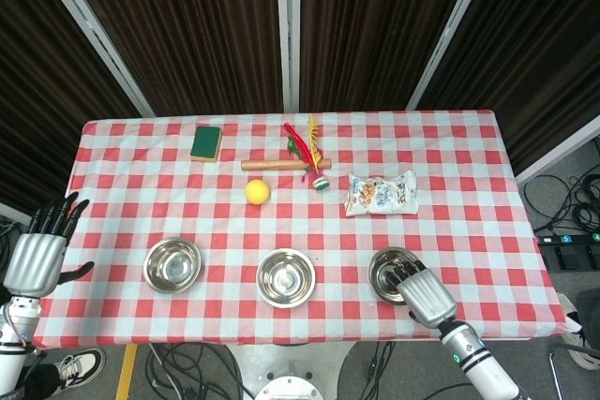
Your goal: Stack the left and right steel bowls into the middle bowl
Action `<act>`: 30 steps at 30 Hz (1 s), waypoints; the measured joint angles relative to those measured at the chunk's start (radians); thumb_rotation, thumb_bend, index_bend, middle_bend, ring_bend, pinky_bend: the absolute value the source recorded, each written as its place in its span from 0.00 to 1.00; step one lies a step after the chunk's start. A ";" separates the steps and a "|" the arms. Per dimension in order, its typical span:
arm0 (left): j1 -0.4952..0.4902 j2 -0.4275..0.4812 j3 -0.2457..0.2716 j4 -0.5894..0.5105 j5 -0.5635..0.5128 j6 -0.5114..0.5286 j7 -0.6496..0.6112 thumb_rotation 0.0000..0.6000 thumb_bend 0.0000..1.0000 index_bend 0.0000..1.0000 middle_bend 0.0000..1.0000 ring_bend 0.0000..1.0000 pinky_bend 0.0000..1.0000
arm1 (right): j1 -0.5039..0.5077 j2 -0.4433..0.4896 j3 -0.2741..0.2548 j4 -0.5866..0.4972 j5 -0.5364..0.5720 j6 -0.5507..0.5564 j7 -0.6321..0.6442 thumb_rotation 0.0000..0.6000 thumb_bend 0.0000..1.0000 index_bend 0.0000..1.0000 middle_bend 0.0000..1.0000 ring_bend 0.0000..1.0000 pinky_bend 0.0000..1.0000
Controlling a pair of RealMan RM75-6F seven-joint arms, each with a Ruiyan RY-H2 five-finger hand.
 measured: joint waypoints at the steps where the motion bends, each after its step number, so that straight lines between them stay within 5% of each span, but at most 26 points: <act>1: -0.001 0.000 -0.001 0.002 0.000 -0.001 0.000 1.00 0.03 0.06 0.00 0.01 0.09 | 0.005 -0.005 0.002 0.006 0.006 -0.007 0.003 1.00 0.05 0.26 0.31 0.23 0.32; 10: -0.005 -0.006 -0.006 0.019 -0.012 -0.015 0.000 1.00 0.05 0.06 0.00 0.01 0.09 | 0.044 -0.029 0.013 0.029 0.043 -0.054 0.051 1.00 0.20 0.35 0.39 0.28 0.35; 30: -0.010 -0.013 -0.004 0.049 -0.017 -0.034 -0.030 1.00 0.07 0.06 0.00 0.01 0.09 | 0.081 -0.069 0.008 0.069 0.102 -0.086 0.069 1.00 0.33 0.59 0.56 0.45 0.52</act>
